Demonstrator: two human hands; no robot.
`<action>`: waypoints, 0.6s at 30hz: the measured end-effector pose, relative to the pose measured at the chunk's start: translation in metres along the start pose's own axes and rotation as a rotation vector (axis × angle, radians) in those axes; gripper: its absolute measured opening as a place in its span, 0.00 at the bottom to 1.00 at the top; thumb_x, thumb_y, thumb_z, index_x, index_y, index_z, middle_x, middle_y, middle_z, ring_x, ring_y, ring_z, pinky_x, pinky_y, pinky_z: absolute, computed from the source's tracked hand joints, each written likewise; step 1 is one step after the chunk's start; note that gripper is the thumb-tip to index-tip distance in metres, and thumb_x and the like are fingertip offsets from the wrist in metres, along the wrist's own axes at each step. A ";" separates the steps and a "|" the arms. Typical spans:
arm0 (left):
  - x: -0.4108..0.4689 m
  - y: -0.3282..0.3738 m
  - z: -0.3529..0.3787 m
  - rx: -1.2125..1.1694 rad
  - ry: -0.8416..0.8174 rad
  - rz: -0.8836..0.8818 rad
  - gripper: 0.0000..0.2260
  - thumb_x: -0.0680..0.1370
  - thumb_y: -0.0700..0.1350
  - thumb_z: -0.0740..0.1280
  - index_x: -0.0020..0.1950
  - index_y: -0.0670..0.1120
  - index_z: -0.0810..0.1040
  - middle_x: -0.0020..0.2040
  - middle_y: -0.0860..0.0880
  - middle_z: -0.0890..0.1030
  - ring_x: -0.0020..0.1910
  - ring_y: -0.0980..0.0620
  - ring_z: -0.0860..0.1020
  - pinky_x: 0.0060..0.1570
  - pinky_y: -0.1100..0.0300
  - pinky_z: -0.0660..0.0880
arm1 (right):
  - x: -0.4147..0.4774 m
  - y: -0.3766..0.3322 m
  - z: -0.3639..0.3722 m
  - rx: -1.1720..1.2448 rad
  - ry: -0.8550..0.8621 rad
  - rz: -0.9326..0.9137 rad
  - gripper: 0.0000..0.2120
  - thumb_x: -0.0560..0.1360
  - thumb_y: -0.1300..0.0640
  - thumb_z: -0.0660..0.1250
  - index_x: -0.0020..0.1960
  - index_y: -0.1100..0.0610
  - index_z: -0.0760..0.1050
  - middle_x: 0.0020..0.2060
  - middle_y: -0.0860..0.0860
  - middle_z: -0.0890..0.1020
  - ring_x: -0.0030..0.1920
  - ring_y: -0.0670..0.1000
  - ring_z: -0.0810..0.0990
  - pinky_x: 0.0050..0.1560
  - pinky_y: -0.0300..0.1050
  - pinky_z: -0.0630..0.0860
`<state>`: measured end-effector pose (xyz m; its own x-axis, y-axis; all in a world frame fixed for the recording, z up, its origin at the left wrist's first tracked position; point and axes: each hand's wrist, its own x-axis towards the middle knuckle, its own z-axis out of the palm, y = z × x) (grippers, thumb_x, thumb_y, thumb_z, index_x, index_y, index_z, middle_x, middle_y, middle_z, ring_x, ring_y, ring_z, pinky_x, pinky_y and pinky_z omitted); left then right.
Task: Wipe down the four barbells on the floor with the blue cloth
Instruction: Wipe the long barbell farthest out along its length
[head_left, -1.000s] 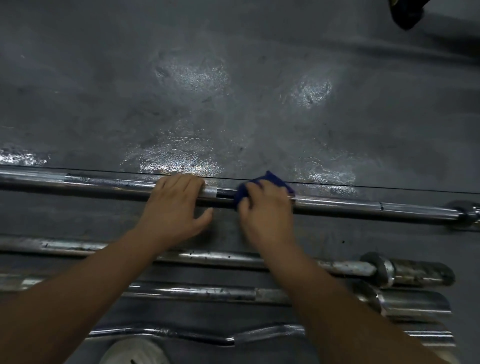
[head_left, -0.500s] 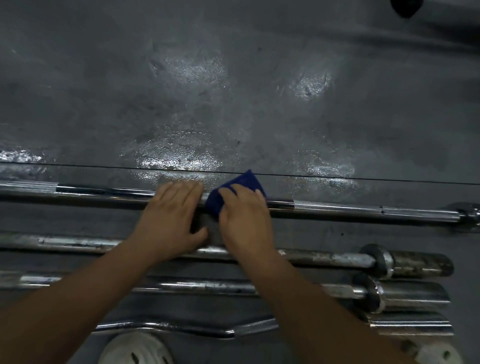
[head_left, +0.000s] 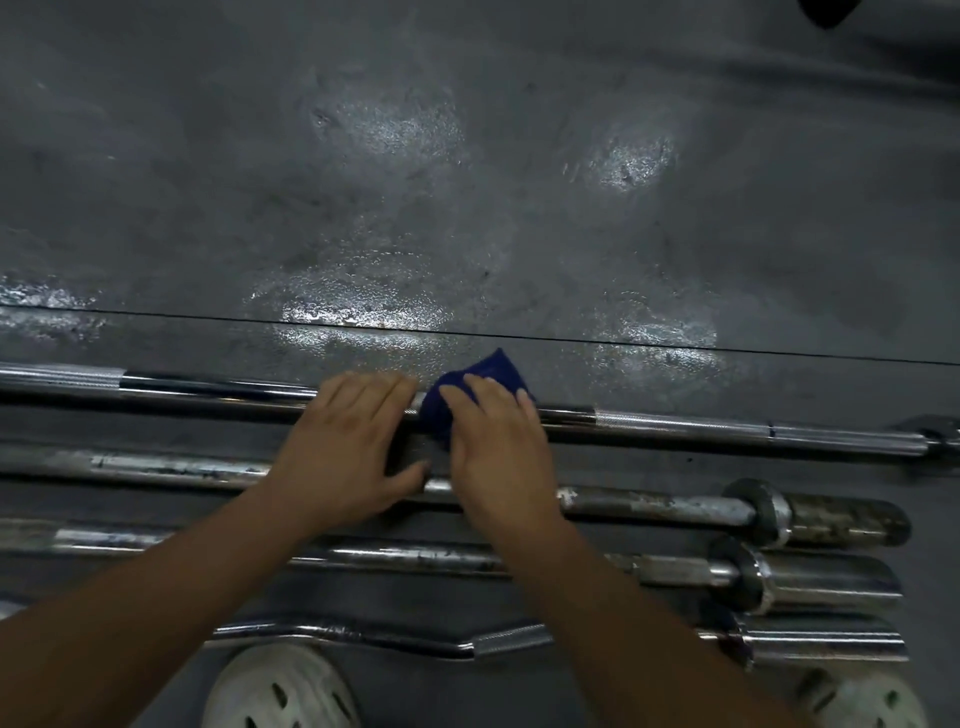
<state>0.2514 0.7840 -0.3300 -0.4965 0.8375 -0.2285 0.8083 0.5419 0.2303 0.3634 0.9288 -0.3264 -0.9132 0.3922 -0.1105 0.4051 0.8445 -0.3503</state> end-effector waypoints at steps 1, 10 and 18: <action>-0.001 -0.001 0.001 0.014 -0.012 0.014 0.37 0.72 0.67 0.60 0.73 0.43 0.70 0.67 0.44 0.75 0.65 0.43 0.73 0.69 0.46 0.64 | -0.001 0.014 -0.005 -0.033 -0.012 -0.005 0.19 0.76 0.57 0.61 0.67 0.50 0.73 0.66 0.52 0.76 0.68 0.53 0.71 0.72 0.56 0.62; -0.014 -0.002 -0.005 0.028 -0.045 0.046 0.38 0.75 0.69 0.58 0.75 0.44 0.67 0.70 0.45 0.73 0.68 0.44 0.71 0.72 0.47 0.61 | -0.030 0.112 -0.055 -0.128 0.036 0.205 0.15 0.73 0.64 0.64 0.59 0.57 0.79 0.52 0.54 0.82 0.50 0.56 0.77 0.54 0.50 0.74; -0.028 0.006 -0.021 0.039 -0.039 0.009 0.40 0.74 0.71 0.54 0.76 0.44 0.66 0.74 0.44 0.69 0.73 0.45 0.67 0.74 0.49 0.56 | -0.019 0.075 -0.085 0.275 0.167 0.280 0.15 0.73 0.68 0.61 0.54 0.56 0.80 0.49 0.49 0.78 0.45 0.43 0.71 0.43 0.28 0.65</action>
<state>0.2631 0.7652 -0.3026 -0.4774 0.8383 -0.2634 0.8244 0.5311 0.1958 0.4146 1.0158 -0.2718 -0.7407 0.6654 -0.0920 0.5888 0.5772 -0.5658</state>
